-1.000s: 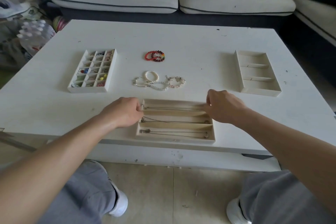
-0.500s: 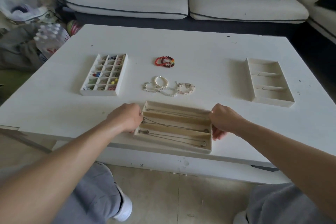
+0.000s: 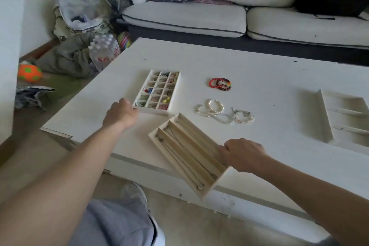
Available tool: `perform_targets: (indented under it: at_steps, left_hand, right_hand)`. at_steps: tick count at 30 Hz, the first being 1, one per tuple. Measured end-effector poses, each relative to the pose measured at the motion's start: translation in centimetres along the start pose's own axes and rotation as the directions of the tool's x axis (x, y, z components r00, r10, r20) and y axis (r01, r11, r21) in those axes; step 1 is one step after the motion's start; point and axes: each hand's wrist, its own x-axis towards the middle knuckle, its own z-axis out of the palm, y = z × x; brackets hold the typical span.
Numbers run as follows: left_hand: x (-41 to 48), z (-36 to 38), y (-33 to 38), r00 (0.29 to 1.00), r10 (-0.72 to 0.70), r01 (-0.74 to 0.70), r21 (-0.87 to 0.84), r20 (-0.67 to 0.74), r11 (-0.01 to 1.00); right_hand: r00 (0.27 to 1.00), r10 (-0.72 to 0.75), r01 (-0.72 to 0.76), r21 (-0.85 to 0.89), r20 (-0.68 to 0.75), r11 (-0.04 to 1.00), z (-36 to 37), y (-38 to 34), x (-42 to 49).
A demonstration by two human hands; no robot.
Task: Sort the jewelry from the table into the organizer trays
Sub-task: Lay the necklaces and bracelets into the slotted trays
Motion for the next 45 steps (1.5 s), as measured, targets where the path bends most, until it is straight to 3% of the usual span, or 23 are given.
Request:
perform_targets:
  at_steps: [3,5,10,13,23,27,37,45]
  left_hand:
    - [2.9,0.5,-0.7,0.999,-0.026,0.028,-0.067,0.029,0.997]
    - [3.5,0.8,0.0,0.998,-0.006,0.012,-0.107,0.059,0.994]
    - [5.8,2.1,0.4,0.995,-0.085,0.094,-0.261,0.047,0.961]
    - [6.3,2.0,0.3,0.989,-0.145,0.136,-0.321,-0.003,0.937]
    - [4.5,-2.5,-1.6,0.966,-0.225,0.161,-0.381,-0.128,0.911]
    - [2.4,-4.2,-2.8,0.961,-0.239,0.170,-0.386,-0.138,0.907]
    - [-2.0,-3.8,-3.7,0.973,-0.171,0.096,-0.397,-0.157,0.913]
    - [-2.9,-1.8,-3.3,0.980,-0.101,0.037,-0.344,-0.170,0.938]
  right_hand:
    - [0.992,-0.076,0.085,-0.093,0.098,0.992,-0.7,-0.7,1.1]
    - [0.981,-0.103,0.112,-0.049,0.163,0.992,-0.7,-1.4,1.8]
    - [0.980,-0.177,0.165,0.124,0.091,0.979,-0.2,-2.8,3.4]
    - [0.971,-0.231,0.220,0.135,0.064,0.966,-0.1,-3.9,4.1]
    - [0.987,-0.141,0.134,0.084,0.083,0.987,0.9,-7.8,4.3]
    - [1.000,-0.023,0.021,0.525,-0.003,0.851,0.7,-10.0,5.6]
    - [0.998,-0.059,0.052,0.665,-0.012,0.745,-0.8,-15.1,10.1]
    - [0.999,-0.008,-0.022,0.800,0.033,0.600,-0.7,-16.3,11.8]
